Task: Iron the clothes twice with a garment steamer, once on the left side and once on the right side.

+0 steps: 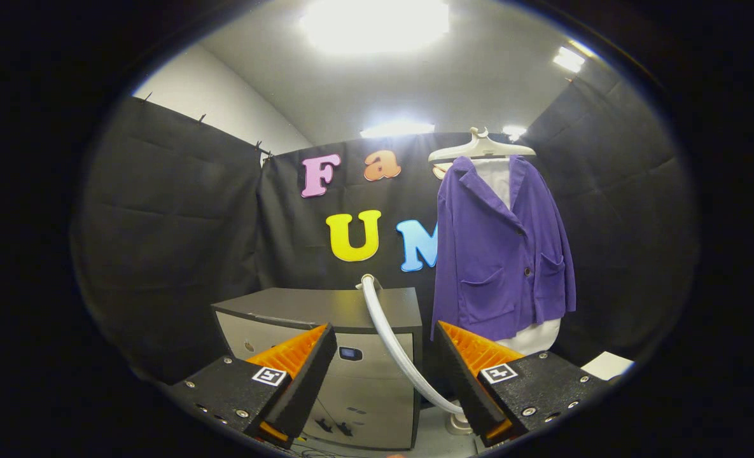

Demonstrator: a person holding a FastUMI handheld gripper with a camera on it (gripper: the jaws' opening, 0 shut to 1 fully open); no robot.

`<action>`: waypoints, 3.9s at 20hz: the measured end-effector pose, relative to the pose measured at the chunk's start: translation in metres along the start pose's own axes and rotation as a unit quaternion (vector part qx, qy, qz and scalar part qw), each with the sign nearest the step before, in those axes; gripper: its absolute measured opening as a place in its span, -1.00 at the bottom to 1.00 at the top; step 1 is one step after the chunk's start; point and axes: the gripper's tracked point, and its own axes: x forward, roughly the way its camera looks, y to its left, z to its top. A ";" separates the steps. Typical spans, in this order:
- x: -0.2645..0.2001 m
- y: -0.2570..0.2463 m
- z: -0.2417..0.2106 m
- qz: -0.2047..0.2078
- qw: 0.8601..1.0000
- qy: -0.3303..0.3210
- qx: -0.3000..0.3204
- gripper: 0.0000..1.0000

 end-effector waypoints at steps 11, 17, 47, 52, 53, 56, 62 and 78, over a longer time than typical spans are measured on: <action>0.025 0.036 0.060 0.056 0.998 -0.010 -0.009 0.89; 0.075 0.042 0.111 0.088 0.996 -0.013 -0.003 0.88; 0.412 0.043 0.048 0.173 0.916 0.352 0.086 0.88; 0.436 0.038 0.001 0.174 0.886 0.418 0.100 0.84; 0.439 0.038 -0.006 0.176 0.880 0.429 0.106 0.81; 0.451 0.038 -0.029 0.178 0.866 0.453 0.118 0.71; 0.460 0.041 -0.074 0.183 0.833 0.504 0.135 0.50; 0.433 0.057 -0.082 0.240 0.808 0.500 0.199 -0.25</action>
